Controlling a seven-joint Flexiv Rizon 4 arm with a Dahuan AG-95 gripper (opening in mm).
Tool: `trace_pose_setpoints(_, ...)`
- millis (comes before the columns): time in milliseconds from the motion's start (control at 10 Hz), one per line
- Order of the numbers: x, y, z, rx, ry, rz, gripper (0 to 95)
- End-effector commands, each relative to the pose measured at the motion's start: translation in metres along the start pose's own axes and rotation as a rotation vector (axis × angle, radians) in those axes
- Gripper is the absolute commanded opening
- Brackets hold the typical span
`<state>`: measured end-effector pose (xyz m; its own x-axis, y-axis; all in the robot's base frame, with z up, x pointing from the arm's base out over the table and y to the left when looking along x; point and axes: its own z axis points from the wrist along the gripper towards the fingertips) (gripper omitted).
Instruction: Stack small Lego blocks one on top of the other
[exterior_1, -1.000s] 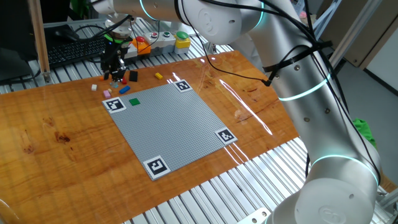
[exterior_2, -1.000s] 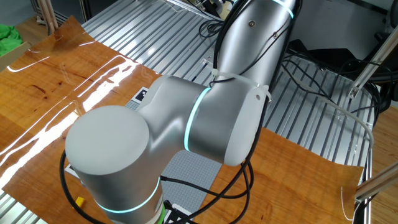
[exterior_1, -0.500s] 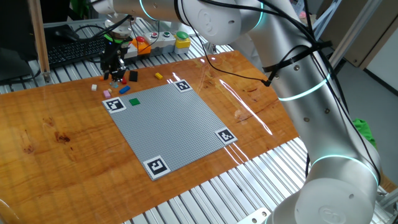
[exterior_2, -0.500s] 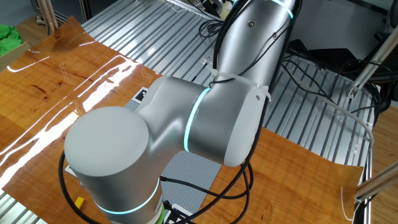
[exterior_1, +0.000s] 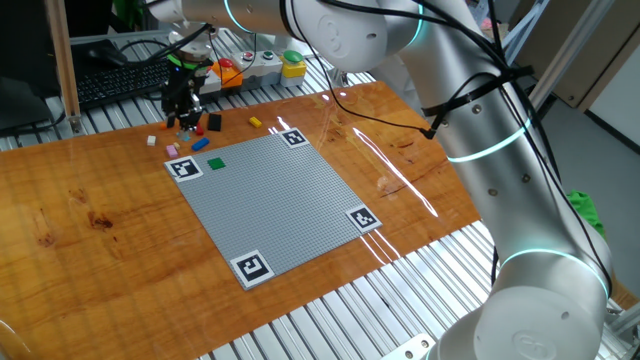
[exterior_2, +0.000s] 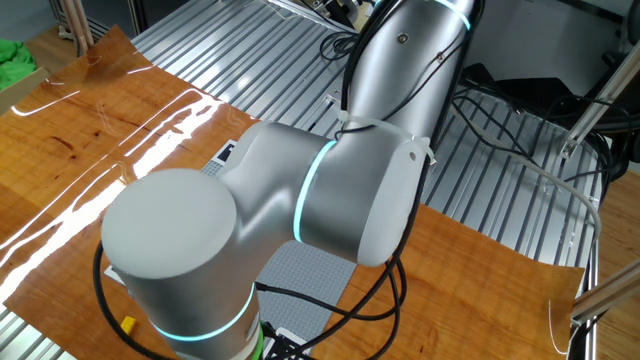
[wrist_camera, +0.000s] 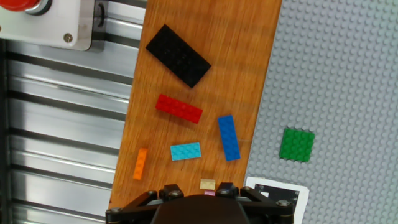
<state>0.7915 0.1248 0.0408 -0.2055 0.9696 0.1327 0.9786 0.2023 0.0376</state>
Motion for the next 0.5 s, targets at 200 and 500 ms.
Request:
trace_pose_setpoints(200,-0.0004,-0.0014,0.0001,-0.018,-0.002,0.006,38.0)
trace_pose_setpoints(500,-0.0011,-0.0014,0.0018,-0.019,-0.003,0.009,38.0)
